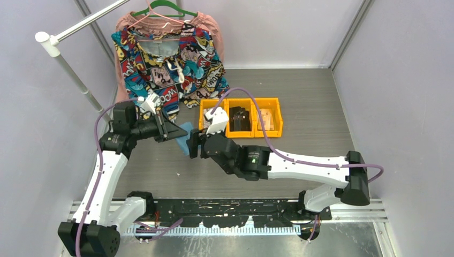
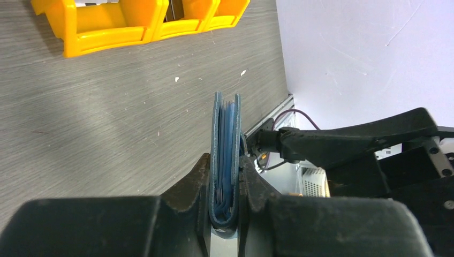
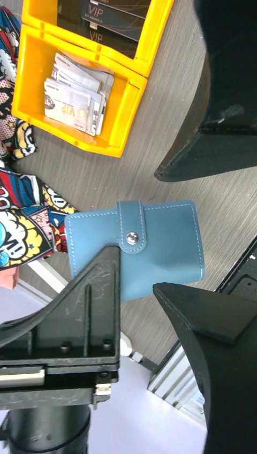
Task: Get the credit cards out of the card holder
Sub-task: Pick up the card holder from the center of the board, then open the card holder.
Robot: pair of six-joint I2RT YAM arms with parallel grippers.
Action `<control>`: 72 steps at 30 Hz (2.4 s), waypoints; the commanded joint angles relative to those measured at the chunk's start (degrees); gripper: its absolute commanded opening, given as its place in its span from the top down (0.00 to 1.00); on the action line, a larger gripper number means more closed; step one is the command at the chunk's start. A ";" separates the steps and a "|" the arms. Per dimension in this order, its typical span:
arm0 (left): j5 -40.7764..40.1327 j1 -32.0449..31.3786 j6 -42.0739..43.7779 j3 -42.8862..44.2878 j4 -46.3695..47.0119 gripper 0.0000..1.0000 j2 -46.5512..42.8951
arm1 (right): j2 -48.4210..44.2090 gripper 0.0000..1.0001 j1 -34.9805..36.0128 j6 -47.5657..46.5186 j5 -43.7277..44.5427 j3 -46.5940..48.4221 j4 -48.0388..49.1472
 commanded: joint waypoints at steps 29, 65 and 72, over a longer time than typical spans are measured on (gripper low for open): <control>0.29 -0.14 -6.83 4.82 -3.11 1.00 -1.22 | 15.07 0.62 2.71 -15.62 14.51 10.75 -3.63; 11.75 -0.14 -7.44 6.32 3.84 1.00 -2.78 | -8.50 0.12 -12.95 1.01 -17.70 -6.07 2.62; 17.21 -0.18 -8.95 6.65 9.59 1.00 -3.48 | -19.20 0.01 -15.15 14.09 -33.94 -23.57 23.32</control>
